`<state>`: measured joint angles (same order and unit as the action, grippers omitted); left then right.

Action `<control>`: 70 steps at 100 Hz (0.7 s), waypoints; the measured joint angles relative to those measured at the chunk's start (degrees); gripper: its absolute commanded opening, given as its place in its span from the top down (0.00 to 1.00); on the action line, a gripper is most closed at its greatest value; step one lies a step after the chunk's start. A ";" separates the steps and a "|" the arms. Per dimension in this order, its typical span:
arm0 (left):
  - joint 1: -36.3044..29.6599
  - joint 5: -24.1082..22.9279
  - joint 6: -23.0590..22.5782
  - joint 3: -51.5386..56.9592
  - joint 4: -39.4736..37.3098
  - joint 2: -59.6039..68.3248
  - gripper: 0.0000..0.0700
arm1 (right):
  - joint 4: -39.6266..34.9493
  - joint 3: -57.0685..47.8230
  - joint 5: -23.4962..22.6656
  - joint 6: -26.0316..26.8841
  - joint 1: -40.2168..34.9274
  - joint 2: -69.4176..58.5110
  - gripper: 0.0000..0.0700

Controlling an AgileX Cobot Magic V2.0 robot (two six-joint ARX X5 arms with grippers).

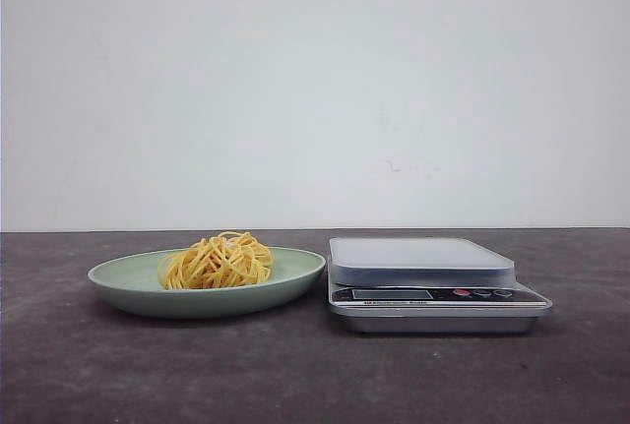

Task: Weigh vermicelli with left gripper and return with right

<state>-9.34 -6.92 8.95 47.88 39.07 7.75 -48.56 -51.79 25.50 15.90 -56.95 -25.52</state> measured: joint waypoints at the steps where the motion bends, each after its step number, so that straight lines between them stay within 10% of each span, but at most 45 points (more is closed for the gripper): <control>1: 0.44 0.39 -0.17 -0.72 -0.61 -0.22 1.00 | -0.02 0.00 0.00 0.02 0.00 0.00 0.99; 70: 6.40 3.41 -6.84 -40.04 -33.22 -7.43 1.00 | 0.00 0.00 0.00 0.00 0.00 0.00 0.99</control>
<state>-2.94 -3.51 2.11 7.84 5.85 0.32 -48.56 -51.79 25.50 15.90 -56.95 -25.52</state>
